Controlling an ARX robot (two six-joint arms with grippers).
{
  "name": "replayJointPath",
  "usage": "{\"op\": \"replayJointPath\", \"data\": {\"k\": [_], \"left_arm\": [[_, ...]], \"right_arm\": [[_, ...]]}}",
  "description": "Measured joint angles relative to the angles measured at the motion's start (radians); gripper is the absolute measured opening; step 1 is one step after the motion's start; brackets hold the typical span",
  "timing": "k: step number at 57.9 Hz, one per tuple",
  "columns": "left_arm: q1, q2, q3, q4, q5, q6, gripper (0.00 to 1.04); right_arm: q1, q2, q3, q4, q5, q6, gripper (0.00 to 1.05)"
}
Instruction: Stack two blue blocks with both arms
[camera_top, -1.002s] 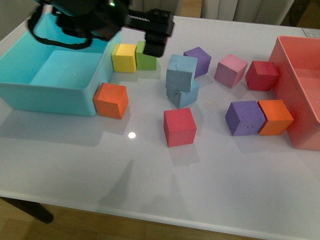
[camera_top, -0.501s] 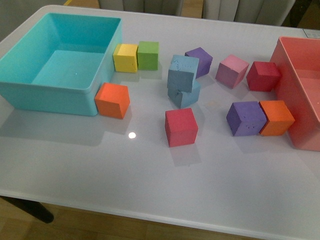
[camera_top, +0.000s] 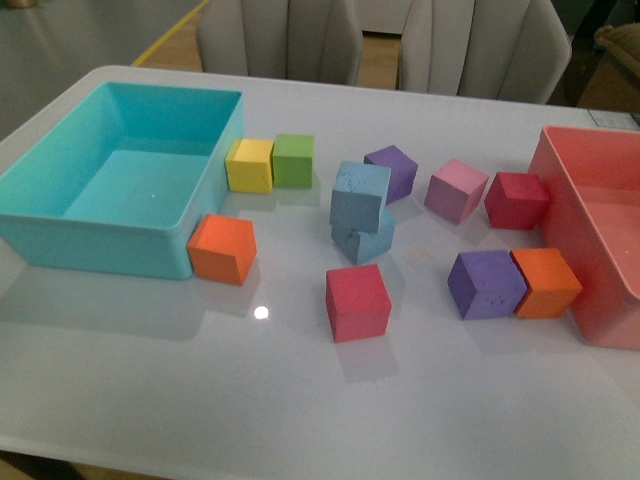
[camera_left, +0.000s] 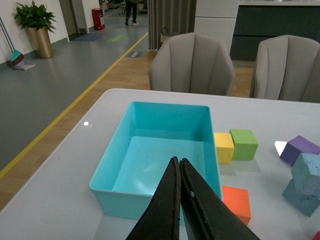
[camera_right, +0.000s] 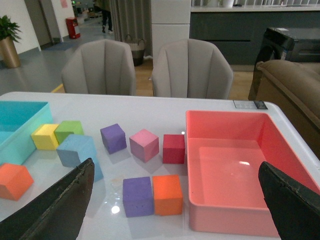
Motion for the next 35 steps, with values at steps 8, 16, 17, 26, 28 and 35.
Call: {"op": "replayJointPath", "data": {"k": [8, 16, 17, 26, 28, 35], "left_arm": [[0.065, -0.126, -0.044, -0.084, 0.072, 0.002, 0.02], [0.083, -0.241, -0.071, -0.171, 0.079, 0.002, 0.02], [0.083, -0.257, -0.074, -0.184, 0.081, 0.002, 0.02], [0.083, -0.386, -0.095, -0.29, 0.08, 0.002, 0.02], [0.083, -0.417, -0.098, -0.317, 0.08, 0.002, 0.02], [0.083, -0.513, -0.106, -0.401, 0.08, 0.002, 0.02]], "right_arm": [[0.0, 0.0, 0.0, 0.0, 0.0, 0.0, 0.96], [0.0, 0.0, 0.0, 0.0, 0.0, 0.0, 0.96], [0.0, 0.0, 0.0, 0.0, 0.0, 0.0, 0.96], [0.0, 0.0, 0.0, 0.0, 0.0, 0.0, 0.96], [0.0, 0.0, 0.0, 0.0, 0.0, 0.0, 0.96], [0.0, 0.0, 0.0, 0.0, 0.0, 0.0, 0.96]]}}
